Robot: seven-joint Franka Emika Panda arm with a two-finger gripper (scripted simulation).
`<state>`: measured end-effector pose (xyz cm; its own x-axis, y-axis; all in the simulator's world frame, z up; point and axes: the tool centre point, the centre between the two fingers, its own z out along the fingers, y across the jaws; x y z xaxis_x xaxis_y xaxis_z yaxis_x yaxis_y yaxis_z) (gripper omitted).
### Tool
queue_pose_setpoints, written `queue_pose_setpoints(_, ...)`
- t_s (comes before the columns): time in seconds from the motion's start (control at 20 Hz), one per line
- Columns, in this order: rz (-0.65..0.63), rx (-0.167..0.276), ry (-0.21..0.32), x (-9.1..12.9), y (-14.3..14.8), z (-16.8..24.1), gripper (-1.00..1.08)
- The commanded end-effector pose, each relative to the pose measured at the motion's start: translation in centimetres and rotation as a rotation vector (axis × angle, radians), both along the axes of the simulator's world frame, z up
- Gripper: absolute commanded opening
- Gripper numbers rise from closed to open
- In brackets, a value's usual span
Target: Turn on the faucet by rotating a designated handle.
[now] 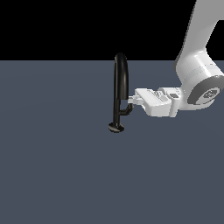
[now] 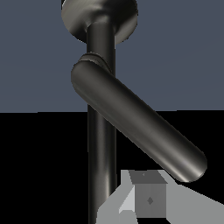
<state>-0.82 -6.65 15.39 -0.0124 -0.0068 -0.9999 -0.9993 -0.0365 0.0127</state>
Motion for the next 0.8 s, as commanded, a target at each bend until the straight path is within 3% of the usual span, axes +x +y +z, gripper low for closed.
queue_pose_setpoints(0.0,0.002,0.005,0.024,-1.6,-0.1,-1.3,-1.0)
queue_pose_setpoints(0.15,0.002,0.005,0.025,-2.4,-0.1,-1.6,-1.0)
queue_pose_setpoints(0.2,0.002,0.002,0.004,-1.4,-0.1,-0.6,-1.0)
queue_pose_setpoints(0.75,0.003,0.005,0.025,-4.3,-0.2,-7.0,-1.0)
